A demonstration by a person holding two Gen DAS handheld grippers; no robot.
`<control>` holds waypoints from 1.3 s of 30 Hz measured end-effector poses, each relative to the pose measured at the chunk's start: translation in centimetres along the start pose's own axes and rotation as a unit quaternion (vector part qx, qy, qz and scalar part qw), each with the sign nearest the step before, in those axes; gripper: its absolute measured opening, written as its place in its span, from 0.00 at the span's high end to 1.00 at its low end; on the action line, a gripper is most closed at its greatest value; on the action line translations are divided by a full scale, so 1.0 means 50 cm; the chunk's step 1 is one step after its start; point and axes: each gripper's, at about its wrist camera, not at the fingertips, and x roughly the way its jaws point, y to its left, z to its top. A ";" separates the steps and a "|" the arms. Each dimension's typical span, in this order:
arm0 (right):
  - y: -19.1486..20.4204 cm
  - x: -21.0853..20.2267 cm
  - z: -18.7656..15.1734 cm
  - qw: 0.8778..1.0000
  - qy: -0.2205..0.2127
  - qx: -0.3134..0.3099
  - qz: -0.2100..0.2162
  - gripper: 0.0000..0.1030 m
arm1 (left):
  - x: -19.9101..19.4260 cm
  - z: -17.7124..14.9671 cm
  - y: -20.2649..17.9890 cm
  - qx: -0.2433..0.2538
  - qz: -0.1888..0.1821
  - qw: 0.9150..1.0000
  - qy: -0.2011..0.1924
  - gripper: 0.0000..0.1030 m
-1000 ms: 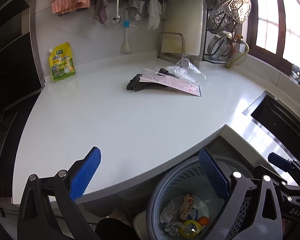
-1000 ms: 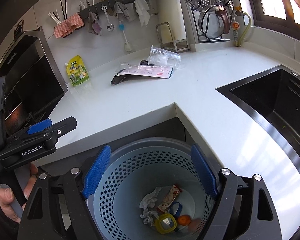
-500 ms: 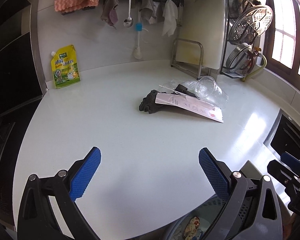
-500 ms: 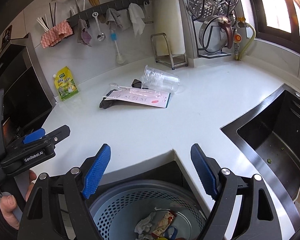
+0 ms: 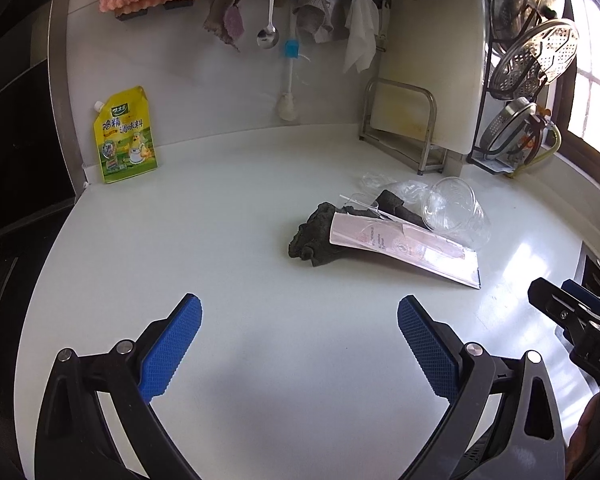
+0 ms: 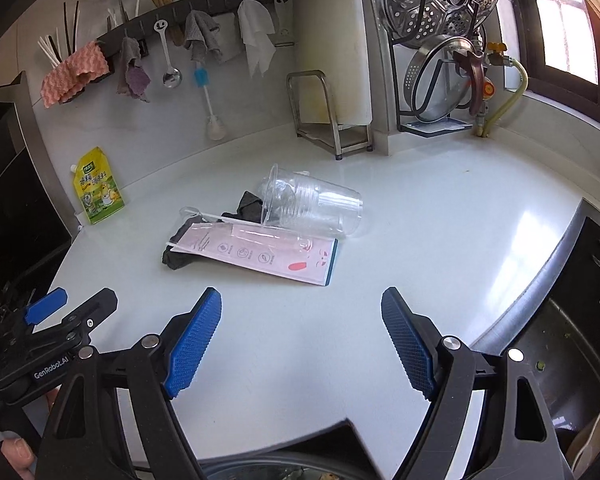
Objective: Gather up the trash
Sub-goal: 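Grasp the clear plastic cup by its rim with the right tool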
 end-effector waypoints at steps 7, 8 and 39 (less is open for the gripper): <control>0.008 0.070 0.057 1.000 -0.008 0.004 -0.017 0.24 | 0.044 0.034 0.002 -0.004 0.007 1.000 -0.004 0.06; 0.011 0.080 0.066 1.000 -0.009 0.002 -0.021 0.24 | 0.049 0.037 0.003 -0.005 0.007 1.000 -0.004 0.06; 0.009 0.228 0.129 0.992 0.027 0.001 -0.125 0.27 | 0.086 0.041 0.006 -0.019 -0.001 1.000 0.009 0.06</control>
